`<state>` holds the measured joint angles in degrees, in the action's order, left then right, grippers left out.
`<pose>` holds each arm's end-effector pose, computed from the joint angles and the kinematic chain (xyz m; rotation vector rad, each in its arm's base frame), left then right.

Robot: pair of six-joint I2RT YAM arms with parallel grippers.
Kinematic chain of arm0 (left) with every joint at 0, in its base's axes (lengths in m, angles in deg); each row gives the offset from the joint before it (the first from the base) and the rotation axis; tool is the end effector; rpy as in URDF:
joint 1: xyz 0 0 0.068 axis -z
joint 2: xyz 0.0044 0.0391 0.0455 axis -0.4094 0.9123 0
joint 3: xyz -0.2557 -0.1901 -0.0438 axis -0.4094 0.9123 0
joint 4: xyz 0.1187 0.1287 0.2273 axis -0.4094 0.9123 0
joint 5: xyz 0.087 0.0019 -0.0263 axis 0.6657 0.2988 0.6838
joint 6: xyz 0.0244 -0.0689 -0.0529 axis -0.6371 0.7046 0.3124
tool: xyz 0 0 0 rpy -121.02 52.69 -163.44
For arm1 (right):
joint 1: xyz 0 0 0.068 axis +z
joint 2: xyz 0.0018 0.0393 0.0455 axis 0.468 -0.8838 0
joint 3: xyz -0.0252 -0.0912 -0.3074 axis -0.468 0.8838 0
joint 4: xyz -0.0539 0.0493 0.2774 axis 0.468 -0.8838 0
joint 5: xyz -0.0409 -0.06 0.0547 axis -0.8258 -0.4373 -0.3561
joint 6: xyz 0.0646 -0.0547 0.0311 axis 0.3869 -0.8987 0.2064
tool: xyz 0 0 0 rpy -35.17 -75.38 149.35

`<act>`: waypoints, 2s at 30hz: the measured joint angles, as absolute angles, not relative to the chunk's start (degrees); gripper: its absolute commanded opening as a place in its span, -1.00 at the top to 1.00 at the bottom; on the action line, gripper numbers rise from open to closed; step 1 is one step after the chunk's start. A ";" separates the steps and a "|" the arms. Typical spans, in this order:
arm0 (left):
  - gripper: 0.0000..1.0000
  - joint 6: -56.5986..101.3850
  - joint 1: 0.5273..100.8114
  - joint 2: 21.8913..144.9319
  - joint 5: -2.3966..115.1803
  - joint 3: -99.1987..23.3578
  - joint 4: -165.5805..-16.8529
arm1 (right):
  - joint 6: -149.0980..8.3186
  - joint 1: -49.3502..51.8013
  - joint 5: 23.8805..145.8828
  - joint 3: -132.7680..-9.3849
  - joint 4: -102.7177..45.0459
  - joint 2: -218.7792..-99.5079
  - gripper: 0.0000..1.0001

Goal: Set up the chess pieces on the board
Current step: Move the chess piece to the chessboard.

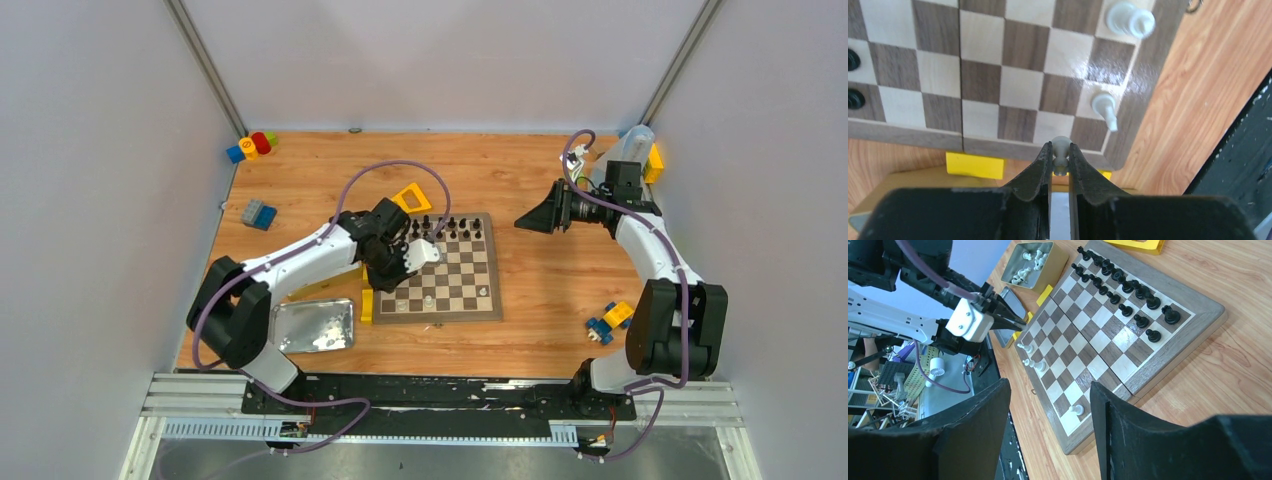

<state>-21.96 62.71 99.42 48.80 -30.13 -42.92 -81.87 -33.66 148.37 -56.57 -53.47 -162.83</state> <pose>0.2530 -0.2296 0.2123 1.6999 2.2697 -0.4152 0.3363 0.0427 0.2970 -0.5144 1.9929 1.3480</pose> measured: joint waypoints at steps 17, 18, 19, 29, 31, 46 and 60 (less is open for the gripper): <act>0.61 -25.79 64.24 90.66 48.21 -19.66 -46.02 | -81.89 -33.66 148.35 -56.57 -53.98 -163.18 -0.19; 0.61 -25.79 64.59 90.74 48.18 -19.66 -46.37 | -81.91 -33.66 148.35 -56.57 -53.98 -163.21 -0.19; 0.60 -25.76 64.90 90.85 48.16 -19.66 -46.68 | -81.91 -33.66 148.35 -56.57 -53.98 -163.21 -0.19; 0.54 -25.74 66.06 92.58 48.01 -19.66 -48.27 | -82.26 -33.66 148.35 -56.57 -54.13 -163.27 -0.19; 0.53 -25.74 66.12 92.80 48.01 -19.66 -48.27 | -82.29 -33.66 148.35 -56.57 -54.13 -163.27 -0.19; 0.30 -25.72 66.15 93.50 48.58 -19.27 -48.67 | -82.42 -33.66 148.37 -56.57 -54.15 -163.38 -0.19; -0.16 -24.50 58.15 81.67 50.63 -19.27 -47.68 | -82.50 -33.66 148.37 -56.57 -54.20 -163.60 -0.19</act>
